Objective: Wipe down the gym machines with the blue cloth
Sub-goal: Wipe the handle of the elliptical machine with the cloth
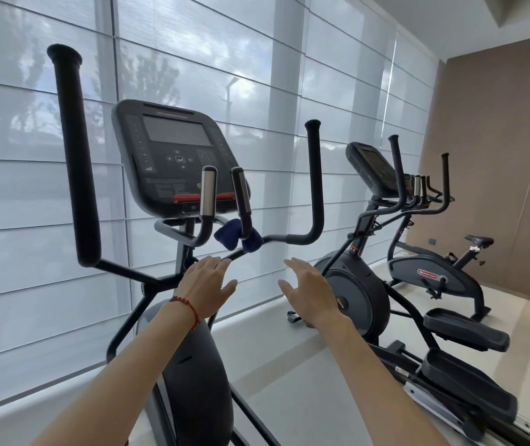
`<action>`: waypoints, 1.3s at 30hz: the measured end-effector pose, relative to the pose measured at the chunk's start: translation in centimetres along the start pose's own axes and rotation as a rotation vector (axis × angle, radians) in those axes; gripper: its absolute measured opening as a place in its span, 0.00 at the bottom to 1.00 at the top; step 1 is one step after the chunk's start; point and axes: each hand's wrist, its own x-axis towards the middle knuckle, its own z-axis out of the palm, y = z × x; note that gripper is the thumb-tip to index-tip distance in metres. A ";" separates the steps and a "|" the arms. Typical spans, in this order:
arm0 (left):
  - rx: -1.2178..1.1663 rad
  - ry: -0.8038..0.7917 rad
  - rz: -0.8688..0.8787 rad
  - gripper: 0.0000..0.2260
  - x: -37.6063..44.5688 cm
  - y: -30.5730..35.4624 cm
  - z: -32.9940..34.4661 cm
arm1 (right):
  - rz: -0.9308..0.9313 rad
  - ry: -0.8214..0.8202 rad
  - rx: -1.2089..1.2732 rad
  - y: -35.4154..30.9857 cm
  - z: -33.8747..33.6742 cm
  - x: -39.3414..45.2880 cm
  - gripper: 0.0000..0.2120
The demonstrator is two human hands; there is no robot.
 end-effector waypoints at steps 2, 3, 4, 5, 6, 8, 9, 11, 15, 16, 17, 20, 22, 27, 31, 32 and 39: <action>-0.010 0.004 -0.001 0.23 0.8 -0.4 0.8 | -0.007 -0.001 0.004 0.4 0.5 1.1 0.23; -0.013 0.003 -0.002 0.23 1.1 -0.6 1.1 | -0.008 -0.003 0.004 0.6 0.8 1.6 0.23; -0.017 0.008 0.001 0.23 1.5 -0.8 1.4 | -0.011 -0.003 0.004 0.7 1.1 2.2 0.23; -0.021 0.016 0.002 0.23 1.9 -1.1 1.7 | -0.014 -0.003 0.003 0.8 1.4 2.6 0.23; -0.023 0.021 0.003 0.23 2.3 -1.3 2.1 | -0.015 -0.006 0.003 0.9 1.7 3.1 0.23; -0.021 0.032 0.003 0.23 3.0 -1.8 2.7 | -0.014 -0.009 0.011 1.0 2.4 3.9 0.23; -0.020 0.041 0.009 0.24 3.4 -2.0 3.1 | -0.015 -0.008 0.014 1.0 2.8 4.3 0.23; -0.029 0.054 0.022 0.24 4.3 -2.6 3.9 | -0.015 -0.005 0.014 1.0 3.6 5.2 0.24; -0.017 0.078 0.049 0.24 6.4 -4.1 5.5 | -0.010 0.013 0.004 0.9 5.2 7.2 0.25; -0.018 0.091 0.057 0.24 7.0 -4.6 5.9 | -0.005 0.020 0.005 0.8 5.7 7.8 0.25; -0.025 0.106 0.066 0.23 7.6 -5.2 6.4 | 0.000 0.029 0.006 0.8 6.2 8.4 0.25; -0.035 0.121 0.085 0.23 9.4 -6.8 7.8 | 0.016 0.047 0.003 0.7 7.6 10.2 0.26; -0.033 0.133 0.095 0.23 10.5 -7.8 8.9 | 0.028 0.055 0.003 0.6 8.6 11.4 0.26; -0.046 0.107 0.104 0.26 13.1 -9.3 11.3 | 0.065 0.070 0.003 0.8 11.1 13.8 0.27; -0.052 0.100 0.133 0.27 14.8 -10.1 13.2 | 0.082 0.077 -0.019 1.1 12.6 15.6 0.28; -0.053 0.105 0.140 0.26 15.2 -10.3 13.6 | 0.086 0.077 -0.024 1.3 13.0 16.1 0.28; -0.059 0.161 0.152 0.28 17.4 -11.4 16.0 | 0.089 0.089 -0.028 2.6 15.2 19.0 0.29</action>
